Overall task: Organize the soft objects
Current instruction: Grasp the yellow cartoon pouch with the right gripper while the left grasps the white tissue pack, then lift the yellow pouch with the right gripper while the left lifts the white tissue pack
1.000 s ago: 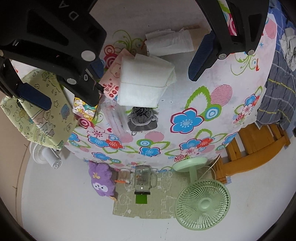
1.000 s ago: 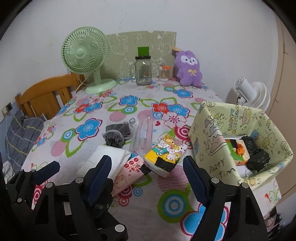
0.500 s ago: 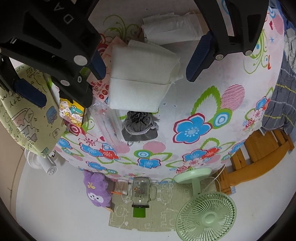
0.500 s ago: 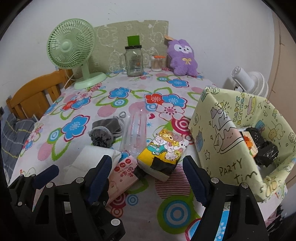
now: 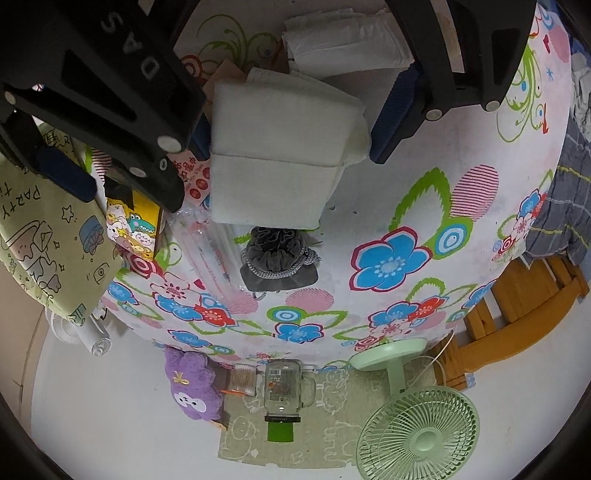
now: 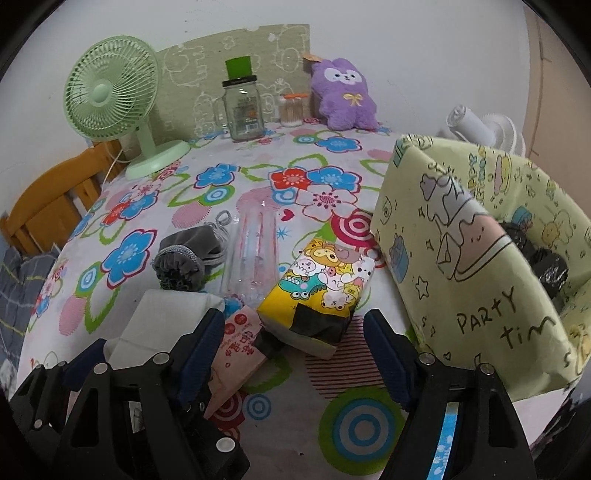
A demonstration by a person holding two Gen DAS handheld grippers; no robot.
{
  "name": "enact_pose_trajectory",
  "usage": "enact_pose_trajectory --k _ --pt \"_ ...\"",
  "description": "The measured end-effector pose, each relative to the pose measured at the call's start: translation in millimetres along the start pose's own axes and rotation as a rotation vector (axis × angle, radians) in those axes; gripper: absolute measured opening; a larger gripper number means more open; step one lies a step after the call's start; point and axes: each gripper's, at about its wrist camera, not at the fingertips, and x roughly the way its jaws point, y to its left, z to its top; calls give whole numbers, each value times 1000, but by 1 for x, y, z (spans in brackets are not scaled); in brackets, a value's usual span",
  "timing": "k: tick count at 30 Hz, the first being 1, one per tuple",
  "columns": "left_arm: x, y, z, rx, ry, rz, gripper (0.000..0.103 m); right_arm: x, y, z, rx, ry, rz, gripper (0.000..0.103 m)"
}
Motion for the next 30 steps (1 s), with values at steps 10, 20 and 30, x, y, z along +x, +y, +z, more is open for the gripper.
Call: enact_pose_trajectory --k 10,20,30 --pt "1 -1 2 5 -2 -13 76 9 -2 3 9 25 23 57" --pt "-1 -4 0 12 -8 -49 58 8 -4 2 6 29 53 42" --pt "-7 -7 -3 17 -11 -42 37 2 -3 -1 -15 26 81 33"
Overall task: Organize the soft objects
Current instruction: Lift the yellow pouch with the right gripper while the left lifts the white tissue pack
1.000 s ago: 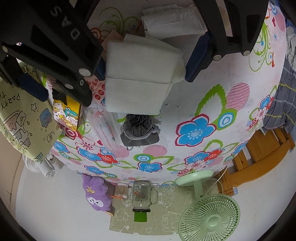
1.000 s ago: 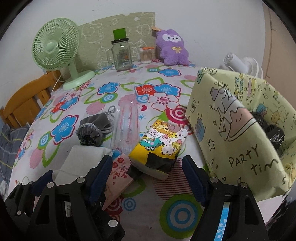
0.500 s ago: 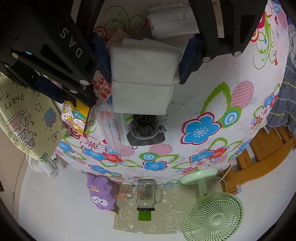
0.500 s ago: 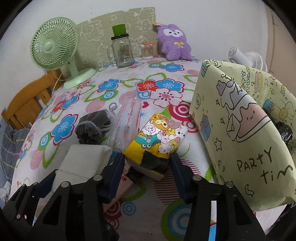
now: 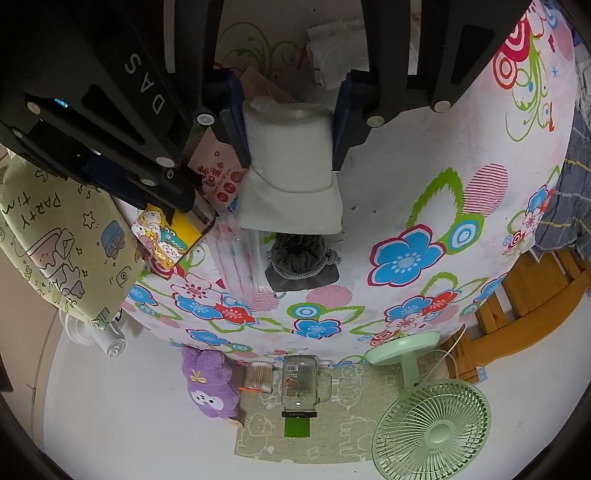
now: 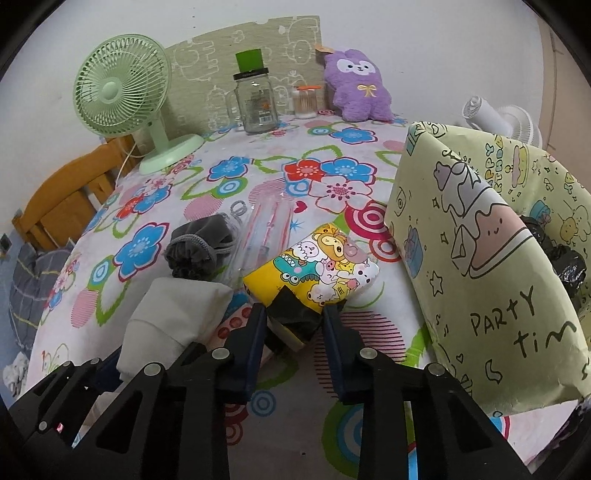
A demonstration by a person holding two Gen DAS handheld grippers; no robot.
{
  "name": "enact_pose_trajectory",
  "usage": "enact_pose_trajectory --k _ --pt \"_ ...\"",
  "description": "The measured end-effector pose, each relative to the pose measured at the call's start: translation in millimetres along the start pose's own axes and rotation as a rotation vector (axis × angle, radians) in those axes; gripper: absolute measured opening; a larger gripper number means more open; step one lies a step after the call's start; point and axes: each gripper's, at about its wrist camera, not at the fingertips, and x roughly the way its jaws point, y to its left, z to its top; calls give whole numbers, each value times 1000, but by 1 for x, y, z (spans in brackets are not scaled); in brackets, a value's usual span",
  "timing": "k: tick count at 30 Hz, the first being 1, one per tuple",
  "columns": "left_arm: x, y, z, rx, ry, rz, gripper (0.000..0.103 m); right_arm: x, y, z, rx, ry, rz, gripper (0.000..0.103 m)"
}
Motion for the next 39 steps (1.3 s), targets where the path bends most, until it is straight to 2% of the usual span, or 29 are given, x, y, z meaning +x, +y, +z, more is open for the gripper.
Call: enact_pose_trajectory --k 10,26,39 --pt "-7 2 -3 -10 -4 -9 29 -7 3 -2 -15 -8 10 32" --pt "-32 0 -4 -20 -50 1 28 -33 6 -2 -44 -46 26 32" --pt "-69 -4 -3 -34 -117 7 28 -69 10 4 -76 -99 56 32"
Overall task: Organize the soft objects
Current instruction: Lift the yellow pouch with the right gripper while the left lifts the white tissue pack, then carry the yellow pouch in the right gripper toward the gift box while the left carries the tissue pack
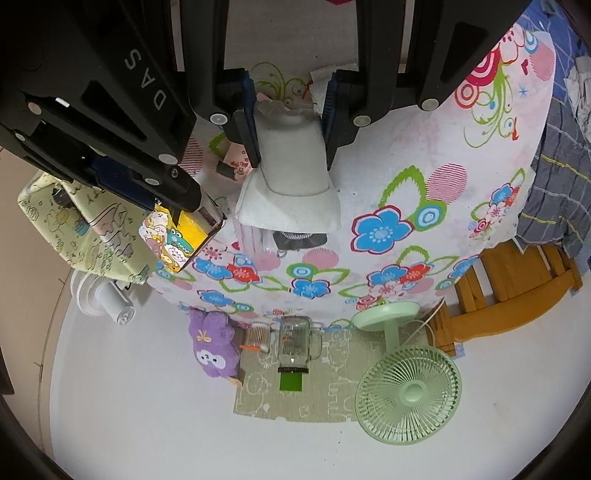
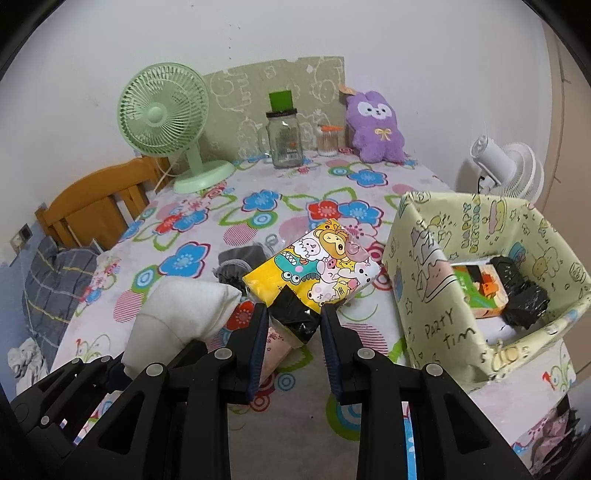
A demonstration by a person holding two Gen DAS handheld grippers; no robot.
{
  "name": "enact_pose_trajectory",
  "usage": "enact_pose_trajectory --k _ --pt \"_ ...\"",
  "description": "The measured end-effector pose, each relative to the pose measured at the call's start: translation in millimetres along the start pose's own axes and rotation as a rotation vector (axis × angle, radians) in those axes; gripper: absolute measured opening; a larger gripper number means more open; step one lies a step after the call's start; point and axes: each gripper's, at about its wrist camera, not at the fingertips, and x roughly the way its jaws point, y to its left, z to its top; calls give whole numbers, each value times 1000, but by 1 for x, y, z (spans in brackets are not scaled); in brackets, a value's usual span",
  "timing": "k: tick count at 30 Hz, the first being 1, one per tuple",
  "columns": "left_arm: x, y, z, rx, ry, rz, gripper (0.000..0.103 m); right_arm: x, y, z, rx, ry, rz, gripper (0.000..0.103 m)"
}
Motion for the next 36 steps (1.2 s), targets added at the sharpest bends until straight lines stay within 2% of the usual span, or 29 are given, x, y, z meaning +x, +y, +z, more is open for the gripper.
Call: enact_pose_trajectory --k 18,36 --pt "-43 -6 18 -10 -82 25 28 -43 6 22 -52 -58 42 32" --pt "-65 -23 40 11 -132 40 29 -69 -4 47 -71 -102 63 32"
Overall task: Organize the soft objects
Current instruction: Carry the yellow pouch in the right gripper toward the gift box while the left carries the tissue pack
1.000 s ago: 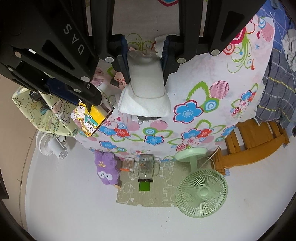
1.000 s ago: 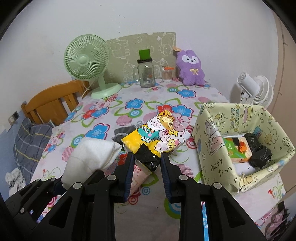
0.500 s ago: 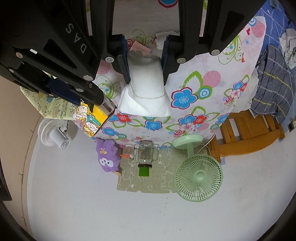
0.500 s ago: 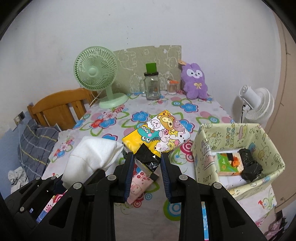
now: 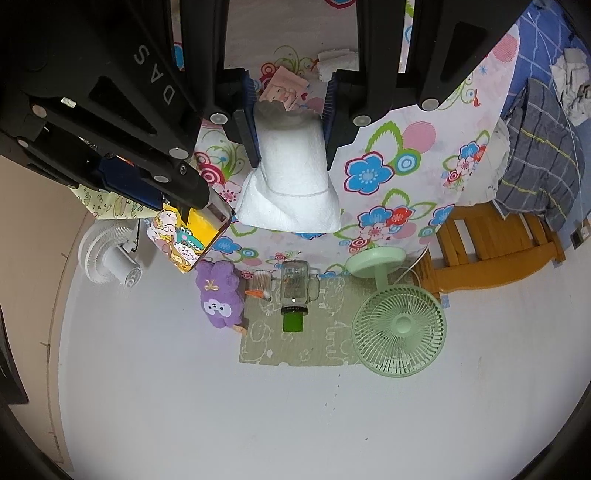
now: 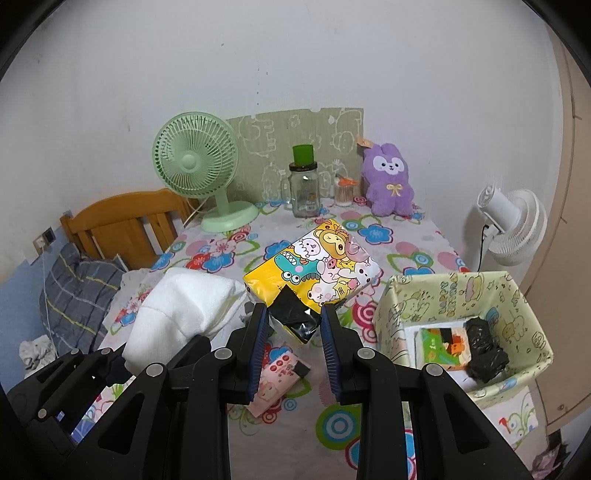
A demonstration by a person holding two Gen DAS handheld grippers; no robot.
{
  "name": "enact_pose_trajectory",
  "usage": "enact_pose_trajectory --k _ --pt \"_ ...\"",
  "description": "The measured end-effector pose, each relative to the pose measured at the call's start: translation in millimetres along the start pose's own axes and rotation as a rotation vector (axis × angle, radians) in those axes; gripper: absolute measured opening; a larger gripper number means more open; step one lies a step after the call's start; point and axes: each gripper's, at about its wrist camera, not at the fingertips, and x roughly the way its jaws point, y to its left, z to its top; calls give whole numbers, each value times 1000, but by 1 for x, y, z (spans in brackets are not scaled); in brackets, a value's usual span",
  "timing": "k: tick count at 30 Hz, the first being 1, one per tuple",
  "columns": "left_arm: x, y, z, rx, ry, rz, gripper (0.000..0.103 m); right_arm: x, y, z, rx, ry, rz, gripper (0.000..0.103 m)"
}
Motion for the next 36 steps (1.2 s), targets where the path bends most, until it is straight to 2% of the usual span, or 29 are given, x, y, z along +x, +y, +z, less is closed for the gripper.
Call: enact_pose_trajectory --k 17,36 --pt "4 -43 15 43 -24 -39 29 -12 -41 12 8 -24 -17 32" --pt "27 -100 26 108 -31 -131 29 -10 -99 16 55 -46 -107 32"
